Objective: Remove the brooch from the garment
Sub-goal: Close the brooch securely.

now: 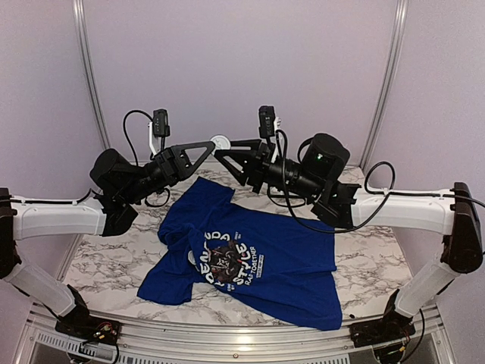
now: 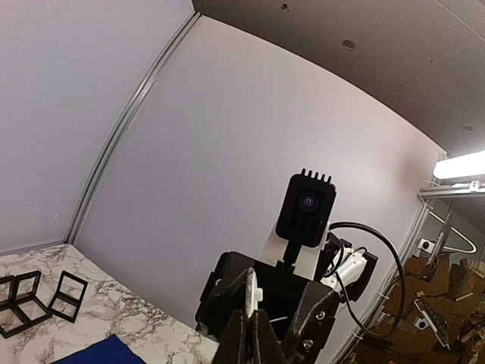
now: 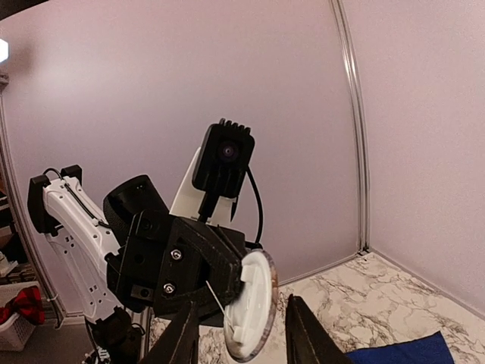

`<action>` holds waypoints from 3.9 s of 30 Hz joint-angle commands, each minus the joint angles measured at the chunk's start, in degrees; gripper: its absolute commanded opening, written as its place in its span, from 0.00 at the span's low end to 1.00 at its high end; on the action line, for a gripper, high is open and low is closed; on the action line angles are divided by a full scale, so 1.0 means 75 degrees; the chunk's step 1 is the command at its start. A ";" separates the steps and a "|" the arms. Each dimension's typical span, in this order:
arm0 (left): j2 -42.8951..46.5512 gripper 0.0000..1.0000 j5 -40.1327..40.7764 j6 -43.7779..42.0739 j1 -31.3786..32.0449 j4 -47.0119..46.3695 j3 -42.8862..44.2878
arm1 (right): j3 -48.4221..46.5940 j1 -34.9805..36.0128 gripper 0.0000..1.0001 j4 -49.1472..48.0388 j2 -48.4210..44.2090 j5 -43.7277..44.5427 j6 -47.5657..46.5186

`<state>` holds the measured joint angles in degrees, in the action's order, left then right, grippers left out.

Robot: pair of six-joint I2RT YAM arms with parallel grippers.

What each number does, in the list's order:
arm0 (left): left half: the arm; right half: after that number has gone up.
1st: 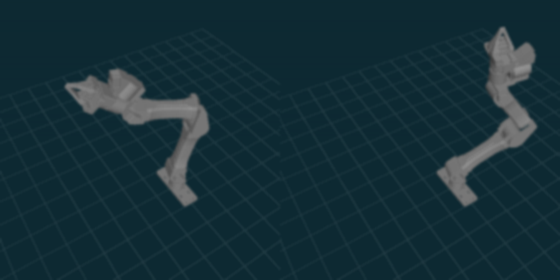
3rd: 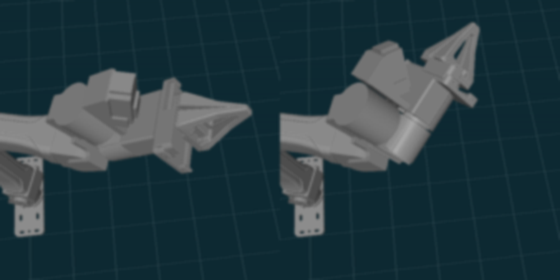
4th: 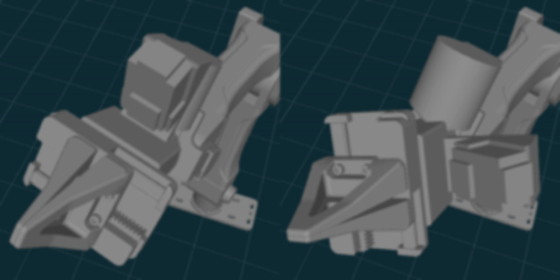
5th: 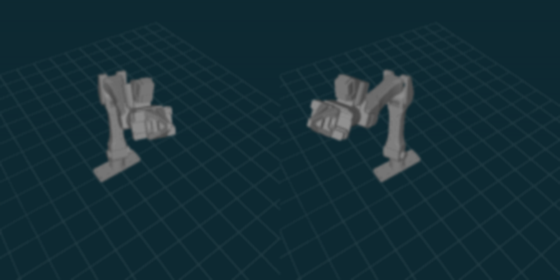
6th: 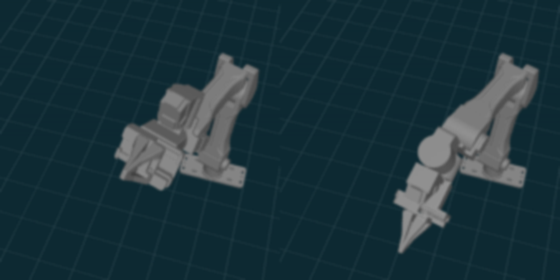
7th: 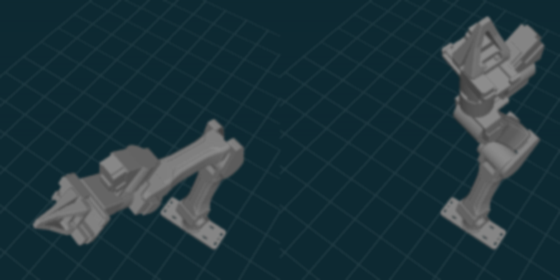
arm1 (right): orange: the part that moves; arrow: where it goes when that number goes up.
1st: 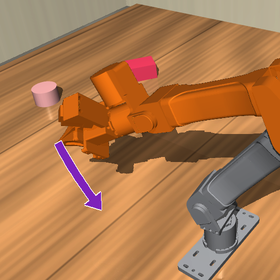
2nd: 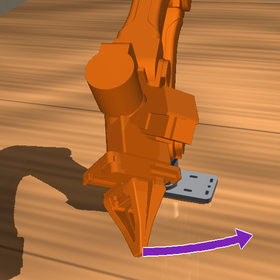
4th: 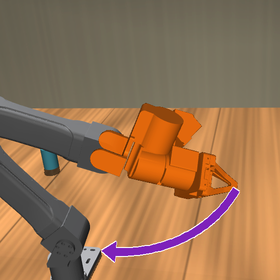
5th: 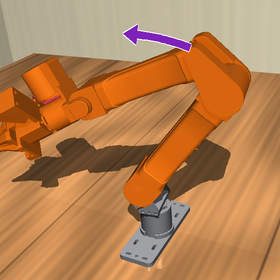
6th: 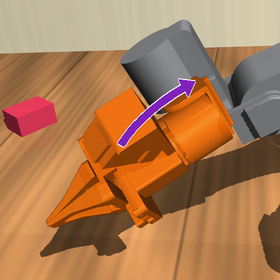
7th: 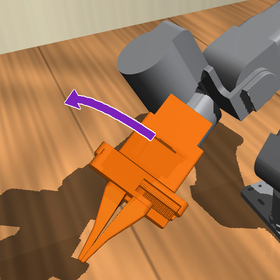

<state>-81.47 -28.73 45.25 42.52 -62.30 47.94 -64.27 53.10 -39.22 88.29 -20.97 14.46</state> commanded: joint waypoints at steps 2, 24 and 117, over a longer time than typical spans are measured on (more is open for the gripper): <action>-0.0082 0.00 -0.0117 0.0007 -0.0040 -0.0002 0.0194 | -0.0250 -0.0057 0.37 -0.0248 0.0051 -0.0048 0.0189; -0.0043 0.00 -0.0118 0.0000 -0.0033 0.0009 0.0135 | -0.0360 -0.0096 0.29 -0.0418 0.0226 -0.0061 0.0505; 0.0644 0.00 0.0097 -0.0837 0.0303 0.1021 0.0123 | -0.0968 -0.0354 0.07 0.0249 0.0755 -0.0180 0.2082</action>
<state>-78.46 -24.45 40.47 43.13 -56.18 47.94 -68.95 51.46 -40.34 92.36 -24.47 30.06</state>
